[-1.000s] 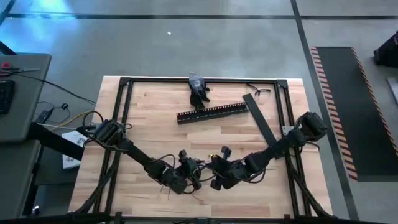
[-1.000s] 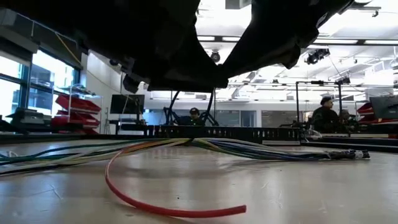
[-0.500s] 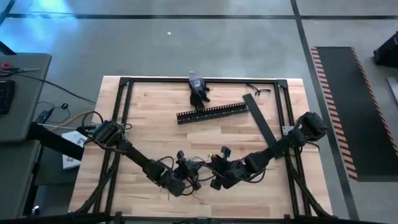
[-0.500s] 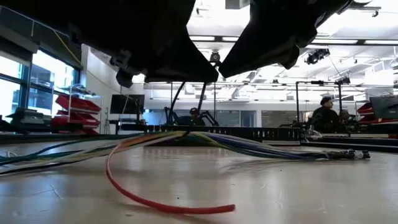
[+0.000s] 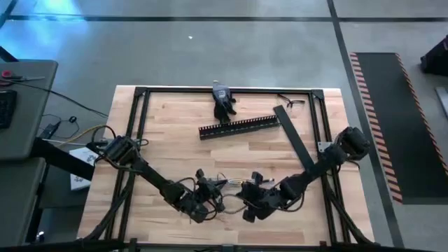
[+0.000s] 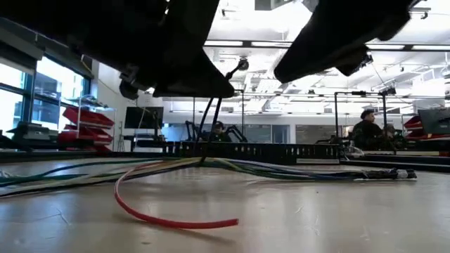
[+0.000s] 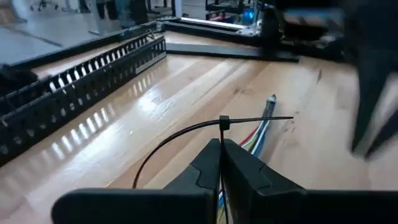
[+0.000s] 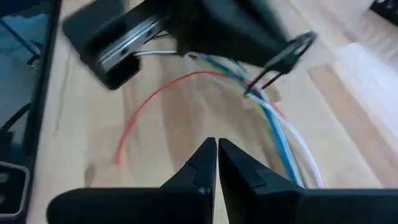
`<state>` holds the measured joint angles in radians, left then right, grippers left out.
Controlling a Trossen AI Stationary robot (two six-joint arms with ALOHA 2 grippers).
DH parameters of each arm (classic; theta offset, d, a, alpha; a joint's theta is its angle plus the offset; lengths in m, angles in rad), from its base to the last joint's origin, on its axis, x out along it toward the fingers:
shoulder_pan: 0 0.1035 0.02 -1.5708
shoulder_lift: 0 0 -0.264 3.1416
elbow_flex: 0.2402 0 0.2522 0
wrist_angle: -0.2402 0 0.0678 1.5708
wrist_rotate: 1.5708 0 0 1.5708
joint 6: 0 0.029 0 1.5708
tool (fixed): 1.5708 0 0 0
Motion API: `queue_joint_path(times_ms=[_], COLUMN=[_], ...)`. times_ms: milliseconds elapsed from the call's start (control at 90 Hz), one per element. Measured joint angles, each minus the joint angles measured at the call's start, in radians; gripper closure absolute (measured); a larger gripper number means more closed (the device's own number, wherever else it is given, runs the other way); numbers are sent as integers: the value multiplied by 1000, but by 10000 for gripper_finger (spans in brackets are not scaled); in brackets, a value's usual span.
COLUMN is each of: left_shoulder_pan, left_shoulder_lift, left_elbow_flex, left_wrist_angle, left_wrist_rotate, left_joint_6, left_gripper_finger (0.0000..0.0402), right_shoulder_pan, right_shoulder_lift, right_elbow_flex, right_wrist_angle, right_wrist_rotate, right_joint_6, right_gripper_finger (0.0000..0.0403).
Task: Ziptie cables
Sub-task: Wrap the colored loose cables with the black zip tie
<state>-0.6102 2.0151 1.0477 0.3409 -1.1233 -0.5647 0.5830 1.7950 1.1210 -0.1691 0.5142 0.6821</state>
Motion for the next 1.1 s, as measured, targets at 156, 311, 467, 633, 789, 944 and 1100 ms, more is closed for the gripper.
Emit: queue_joint_path(times_ms=[156, 311, 467, 633, 789, 944, 1100], left_shoulder_pan=[0, 0, 0, 0, 0, 0, 0], left_shoulder_lift=[0, 0, 0, 0, 0, 0, 0], left_elbow_flex=[0, 0, 0, 0, 0, 0, 1], left_wrist_angle=[2, 3, 4, 5, 8, 8, 8], left_wrist_rotate=[3, 0, -5, -5, -5, -6, -6], left_joint_6=[70, 116, 142, 156, 159, 167, 166], left_gripper_finger=[401, 401, 401, 401, 401, 401, 401], right_shoulder_pan=[-39, -57, -90, -134, -173, -182, -184], right_shoulder_lift=[-41, -32, -13, -14, -8, -8, -7], right_elbow_flex=[0, 0, 0, 0, 0, 0, 0], right_wrist_angle=[3, 28, 40, 67, 71, 78, 77], right_wrist_rotate=[-64, -79, -81, -107, -175, -178, -184], right_joint_6=[-28, 2, 71, 78, 83, 80, 77], right_gripper_finger=[365, 300, 266, 268, 284, 315, 371])
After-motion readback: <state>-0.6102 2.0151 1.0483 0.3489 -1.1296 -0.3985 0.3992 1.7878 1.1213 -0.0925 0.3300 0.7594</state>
